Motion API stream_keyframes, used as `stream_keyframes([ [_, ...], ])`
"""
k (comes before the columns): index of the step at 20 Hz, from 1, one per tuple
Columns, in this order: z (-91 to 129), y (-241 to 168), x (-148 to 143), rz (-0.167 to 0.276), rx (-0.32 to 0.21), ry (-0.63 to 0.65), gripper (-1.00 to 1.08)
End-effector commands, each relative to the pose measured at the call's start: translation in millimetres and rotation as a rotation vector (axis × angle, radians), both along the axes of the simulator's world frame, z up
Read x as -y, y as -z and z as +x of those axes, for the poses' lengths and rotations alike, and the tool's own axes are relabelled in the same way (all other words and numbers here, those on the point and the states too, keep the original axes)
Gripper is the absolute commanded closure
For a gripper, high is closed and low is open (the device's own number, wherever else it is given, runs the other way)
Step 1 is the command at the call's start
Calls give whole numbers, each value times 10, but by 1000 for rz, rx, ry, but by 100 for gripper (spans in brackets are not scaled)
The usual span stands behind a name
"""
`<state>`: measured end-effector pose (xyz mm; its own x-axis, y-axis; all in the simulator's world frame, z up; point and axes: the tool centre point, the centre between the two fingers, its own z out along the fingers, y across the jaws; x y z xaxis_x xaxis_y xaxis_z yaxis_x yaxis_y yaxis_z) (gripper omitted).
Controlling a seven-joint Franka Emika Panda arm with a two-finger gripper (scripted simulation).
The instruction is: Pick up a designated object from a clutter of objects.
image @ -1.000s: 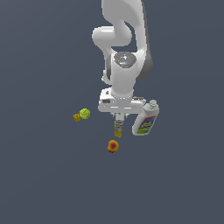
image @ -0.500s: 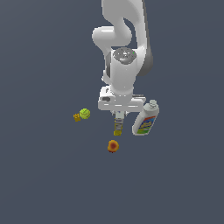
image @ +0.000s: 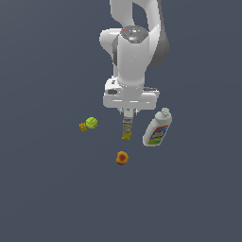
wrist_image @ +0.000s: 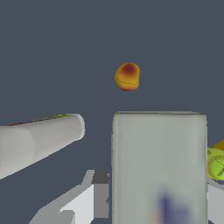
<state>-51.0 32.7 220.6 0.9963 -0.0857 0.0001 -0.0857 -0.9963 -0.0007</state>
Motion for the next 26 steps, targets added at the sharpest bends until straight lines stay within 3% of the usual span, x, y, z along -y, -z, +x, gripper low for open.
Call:
stream_keyframes([
  [1,-44,-216,20,0,1,0,108],
  [16,-305,-1649,157,0,0,0,108],
  [26,-377,-2202,211,-1,0,0,108],
])
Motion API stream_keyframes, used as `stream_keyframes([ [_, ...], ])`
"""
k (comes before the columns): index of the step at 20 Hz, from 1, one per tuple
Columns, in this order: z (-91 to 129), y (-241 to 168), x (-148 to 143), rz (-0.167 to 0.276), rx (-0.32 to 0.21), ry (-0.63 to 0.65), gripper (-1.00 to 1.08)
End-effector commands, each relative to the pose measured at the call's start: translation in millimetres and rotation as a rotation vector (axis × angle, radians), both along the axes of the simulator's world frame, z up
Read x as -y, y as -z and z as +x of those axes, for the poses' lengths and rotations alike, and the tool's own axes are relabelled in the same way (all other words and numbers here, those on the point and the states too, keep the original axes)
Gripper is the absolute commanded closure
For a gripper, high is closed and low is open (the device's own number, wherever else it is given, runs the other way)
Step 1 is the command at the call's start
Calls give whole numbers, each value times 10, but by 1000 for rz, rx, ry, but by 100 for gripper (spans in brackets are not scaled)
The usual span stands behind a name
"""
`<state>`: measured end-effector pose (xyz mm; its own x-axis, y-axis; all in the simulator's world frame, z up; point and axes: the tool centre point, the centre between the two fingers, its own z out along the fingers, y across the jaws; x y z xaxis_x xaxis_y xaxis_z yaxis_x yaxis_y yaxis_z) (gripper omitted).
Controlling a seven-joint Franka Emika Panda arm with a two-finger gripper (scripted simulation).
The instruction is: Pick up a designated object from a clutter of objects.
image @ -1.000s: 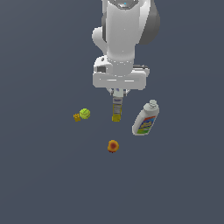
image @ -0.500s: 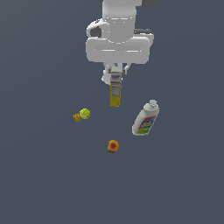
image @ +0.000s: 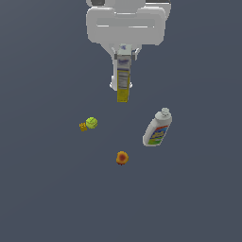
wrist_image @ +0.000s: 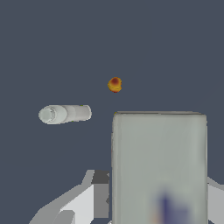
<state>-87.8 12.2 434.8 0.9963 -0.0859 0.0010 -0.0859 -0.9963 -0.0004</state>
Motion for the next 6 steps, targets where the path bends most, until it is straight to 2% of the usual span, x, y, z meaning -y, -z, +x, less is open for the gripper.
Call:
stream_keyframes([
  [1,-11,-88,8,0,-1,0,108],
  [6,-15,-151,15,0,-1,0,108],
])
